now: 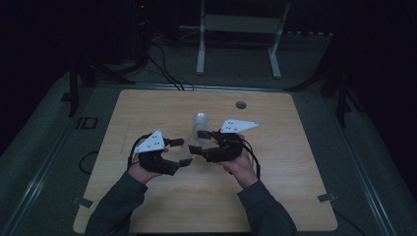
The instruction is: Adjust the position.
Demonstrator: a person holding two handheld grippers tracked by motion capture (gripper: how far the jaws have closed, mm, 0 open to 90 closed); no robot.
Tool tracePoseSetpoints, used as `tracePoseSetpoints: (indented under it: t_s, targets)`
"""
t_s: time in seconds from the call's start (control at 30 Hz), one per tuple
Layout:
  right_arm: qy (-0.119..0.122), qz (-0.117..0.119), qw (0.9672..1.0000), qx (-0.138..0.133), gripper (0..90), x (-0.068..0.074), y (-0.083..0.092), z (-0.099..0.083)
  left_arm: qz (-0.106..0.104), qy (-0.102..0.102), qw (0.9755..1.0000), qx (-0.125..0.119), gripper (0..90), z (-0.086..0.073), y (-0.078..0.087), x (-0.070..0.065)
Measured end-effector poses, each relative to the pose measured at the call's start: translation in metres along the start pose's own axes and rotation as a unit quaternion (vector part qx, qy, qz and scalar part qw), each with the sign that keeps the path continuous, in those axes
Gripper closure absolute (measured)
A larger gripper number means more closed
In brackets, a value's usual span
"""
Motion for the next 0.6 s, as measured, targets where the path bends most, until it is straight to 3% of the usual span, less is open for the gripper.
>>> tracePoseSetpoints:
  t_s: [0.2,0.6]
  targets:
    - [0.018,-0.013,0.9992,0.033,32.0,0.001,-0.002,-0.002,0.012,-0.008,0.9998,0.014,26.3,-0.003,-0.005,-0.001]
    - [0.062,-0.032,0.9930,0.095,32.0,0.008,-0.012,-0.003,0.023,-0.012,0.9991,0.035,28.1,-0.008,-0.012,-0.002]
Point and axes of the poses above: each handheld gripper's, and its own axes: y roughly backward along the jaws, z roughly out of its top, x roughly to its left, the point moved 10 cm from there along -y, roughly forward along the jaws, and after that the axes turned 15 degrees about y, right-handed, at the moved point
